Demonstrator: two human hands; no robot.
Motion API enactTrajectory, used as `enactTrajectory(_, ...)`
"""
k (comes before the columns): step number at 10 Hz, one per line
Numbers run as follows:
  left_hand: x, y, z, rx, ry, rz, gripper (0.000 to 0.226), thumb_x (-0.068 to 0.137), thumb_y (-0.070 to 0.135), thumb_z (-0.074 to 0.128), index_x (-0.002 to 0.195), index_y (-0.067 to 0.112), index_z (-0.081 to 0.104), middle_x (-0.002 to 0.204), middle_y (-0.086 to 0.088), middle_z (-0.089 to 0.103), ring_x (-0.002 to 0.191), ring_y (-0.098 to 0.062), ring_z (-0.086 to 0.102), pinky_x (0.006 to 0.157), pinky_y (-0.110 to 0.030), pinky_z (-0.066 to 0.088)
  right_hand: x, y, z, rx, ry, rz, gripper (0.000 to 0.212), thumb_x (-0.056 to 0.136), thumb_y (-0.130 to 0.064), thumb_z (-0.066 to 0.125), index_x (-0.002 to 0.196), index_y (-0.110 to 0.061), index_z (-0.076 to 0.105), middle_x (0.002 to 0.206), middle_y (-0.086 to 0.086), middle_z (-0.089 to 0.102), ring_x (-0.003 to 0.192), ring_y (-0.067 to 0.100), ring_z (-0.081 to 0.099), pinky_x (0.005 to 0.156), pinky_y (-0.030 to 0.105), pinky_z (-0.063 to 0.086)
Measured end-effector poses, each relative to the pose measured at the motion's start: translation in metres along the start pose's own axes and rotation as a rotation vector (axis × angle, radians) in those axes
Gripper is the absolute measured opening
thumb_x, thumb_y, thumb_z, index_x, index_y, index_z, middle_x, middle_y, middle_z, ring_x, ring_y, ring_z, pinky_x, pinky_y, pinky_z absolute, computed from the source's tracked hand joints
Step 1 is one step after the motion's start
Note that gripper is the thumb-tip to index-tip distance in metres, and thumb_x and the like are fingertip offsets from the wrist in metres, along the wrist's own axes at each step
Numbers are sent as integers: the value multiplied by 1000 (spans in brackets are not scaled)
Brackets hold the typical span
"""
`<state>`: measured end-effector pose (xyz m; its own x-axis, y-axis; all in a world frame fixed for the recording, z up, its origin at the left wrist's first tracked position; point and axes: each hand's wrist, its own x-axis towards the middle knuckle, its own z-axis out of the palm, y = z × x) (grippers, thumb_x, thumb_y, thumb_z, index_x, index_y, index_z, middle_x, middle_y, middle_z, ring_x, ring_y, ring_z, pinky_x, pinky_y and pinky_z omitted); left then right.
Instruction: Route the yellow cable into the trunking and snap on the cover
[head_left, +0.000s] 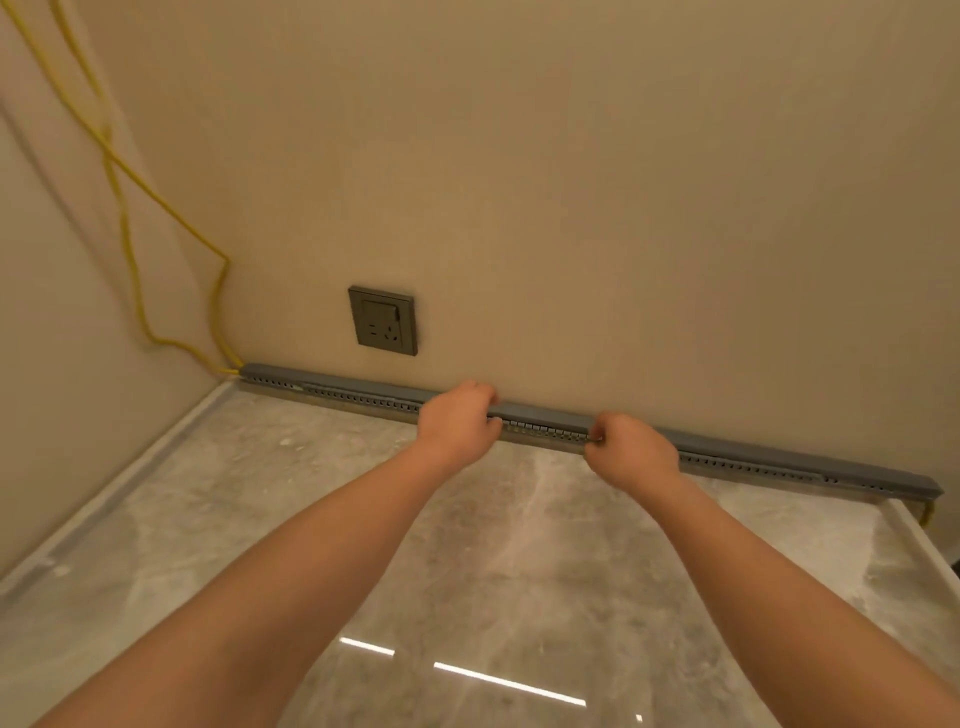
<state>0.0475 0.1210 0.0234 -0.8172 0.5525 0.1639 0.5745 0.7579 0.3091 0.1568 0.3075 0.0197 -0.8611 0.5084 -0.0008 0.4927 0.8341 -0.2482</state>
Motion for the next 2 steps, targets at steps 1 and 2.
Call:
enactTrajectory(1,-18,3,-14,-78,-32,-87,28,90,34,54,116,24,60,117,1,64,107,-25,60,87,-36,50,-15,-15,-9,91,-41,11,21,83,-25,52,100,-23,65,106,3,68,99,28,62,75,33,48)
enactTrajectory(2,-35,3,-25,-132,-13,-141,29,90,34,54,116,25,61,116,2,66,107,-23,61,86,-35,51,-29,-29,-17,256,-48,0,17,84,-26,54,97,-22,65,101,3,68,96,27,62,78,35,51)
